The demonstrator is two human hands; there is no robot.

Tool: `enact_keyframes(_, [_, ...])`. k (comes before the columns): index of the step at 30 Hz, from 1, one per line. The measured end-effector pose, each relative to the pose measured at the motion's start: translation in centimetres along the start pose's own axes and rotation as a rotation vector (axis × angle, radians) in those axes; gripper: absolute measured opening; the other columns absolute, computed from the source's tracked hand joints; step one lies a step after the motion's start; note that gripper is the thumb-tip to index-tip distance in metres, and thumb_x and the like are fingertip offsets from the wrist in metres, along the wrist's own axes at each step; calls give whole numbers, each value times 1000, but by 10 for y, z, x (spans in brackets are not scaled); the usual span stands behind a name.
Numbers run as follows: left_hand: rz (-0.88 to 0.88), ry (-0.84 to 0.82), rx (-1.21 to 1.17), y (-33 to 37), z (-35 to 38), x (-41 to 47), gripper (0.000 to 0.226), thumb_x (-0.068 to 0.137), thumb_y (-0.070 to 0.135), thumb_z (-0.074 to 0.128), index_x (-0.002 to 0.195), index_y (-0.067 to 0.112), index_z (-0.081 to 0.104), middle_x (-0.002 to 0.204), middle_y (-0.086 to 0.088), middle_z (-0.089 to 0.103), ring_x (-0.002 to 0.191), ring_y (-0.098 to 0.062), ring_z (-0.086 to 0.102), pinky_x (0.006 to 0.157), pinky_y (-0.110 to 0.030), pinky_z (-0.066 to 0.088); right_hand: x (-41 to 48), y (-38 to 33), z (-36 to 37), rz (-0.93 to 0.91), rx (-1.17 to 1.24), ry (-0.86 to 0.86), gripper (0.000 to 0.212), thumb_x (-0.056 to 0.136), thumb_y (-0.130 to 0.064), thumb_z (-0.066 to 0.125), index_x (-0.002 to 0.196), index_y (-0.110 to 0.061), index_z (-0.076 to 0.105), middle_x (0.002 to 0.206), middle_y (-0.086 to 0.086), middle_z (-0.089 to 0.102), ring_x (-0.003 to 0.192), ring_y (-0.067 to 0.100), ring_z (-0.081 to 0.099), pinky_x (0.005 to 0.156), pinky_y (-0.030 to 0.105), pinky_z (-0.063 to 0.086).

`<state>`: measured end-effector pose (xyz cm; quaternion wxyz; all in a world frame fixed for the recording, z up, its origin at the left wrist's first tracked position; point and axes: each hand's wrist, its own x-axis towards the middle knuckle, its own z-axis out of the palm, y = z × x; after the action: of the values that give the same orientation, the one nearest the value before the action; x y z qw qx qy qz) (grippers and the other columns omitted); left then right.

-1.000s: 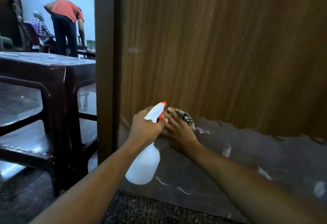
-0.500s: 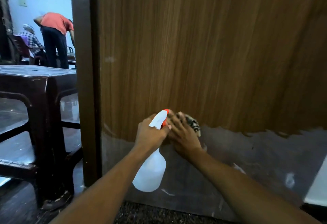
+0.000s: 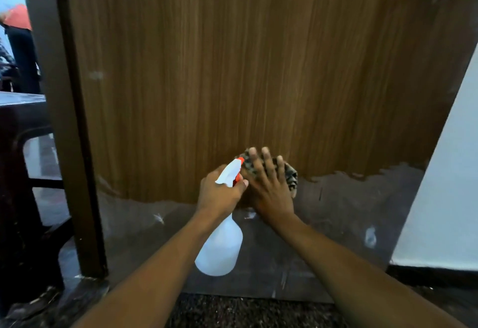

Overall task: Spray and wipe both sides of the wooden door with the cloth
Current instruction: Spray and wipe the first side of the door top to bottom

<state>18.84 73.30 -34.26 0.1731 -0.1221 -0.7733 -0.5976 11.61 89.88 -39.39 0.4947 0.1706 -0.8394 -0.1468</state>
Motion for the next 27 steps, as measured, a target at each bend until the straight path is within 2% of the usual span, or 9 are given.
enact_keyframes(3, [-14,-13,1,3,15,2,50,82,29,70,130,25,55,126,7,60,110,-12,58,76,-15,51,-35,-4,24,-359,-115,-145,89,89,-49,63,159,-25,13,166,9,14,152,40,2,121,60,-9])
enact_keyframes(5, [-64,-27,-3,7,24,-1,54,82,33,69,133,27,51,129,8,56,108,-11,54,63,-5,41,-71,11,30,-434,-159,-205,92,86,-44,66,158,-29,10,168,7,5,153,37,0,122,57,-9])
enact_keyframes(7, [-58,-52,5,7,33,-5,52,82,34,69,131,28,52,128,8,57,106,-13,57,65,-5,44,-99,33,23,-310,-109,-166,90,88,-31,61,159,-31,6,168,7,-3,154,35,-2,123,55,0])
enact_keyframes(9, [-45,-71,-10,9,43,-11,42,82,31,70,122,30,55,120,7,62,100,-20,63,73,-19,55,-109,59,10,-69,-83,-103,85,90,-21,55,161,-30,7,168,9,1,154,37,3,122,56,9])
enact_keyframes(13, [-101,-72,-36,9,55,-14,47,80,32,72,124,30,54,116,3,64,97,-25,64,81,-36,58,-57,75,-14,402,34,-7,70,102,-38,42,161,-25,5,167,17,-5,153,40,-1,123,57,6])
enact_keyframes(17, [-31,-39,-7,13,65,-12,46,80,28,73,124,26,59,109,4,69,94,-19,66,85,-36,56,-46,53,1,64,35,2,78,100,-38,50,161,-24,4,168,11,-7,154,38,1,123,58,6])
enact_keyframes(20, [-1,-63,32,20,76,-14,47,82,29,70,127,25,57,119,12,60,102,-4,54,81,-17,46,-101,65,15,-168,-44,-83,77,99,-34,48,161,-25,4,169,7,-3,154,34,3,122,54,12])
enact_keyframes(24, [-48,-69,-21,27,97,-15,45,82,28,70,124,27,55,115,10,60,102,-18,62,83,-28,55,-149,103,15,217,-17,-94,95,90,-49,66,161,-27,7,168,14,2,153,40,7,120,58,15])
enact_keyframes(27, [-38,-79,-26,32,116,-15,40,82,28,70,120,30,57,108,8,64,93,-20,65,78,-28,57,-118,125,0,572,94,29,74,100,-45,44,161,-20,9,166,20,-2,153,41,0,120,61,10])
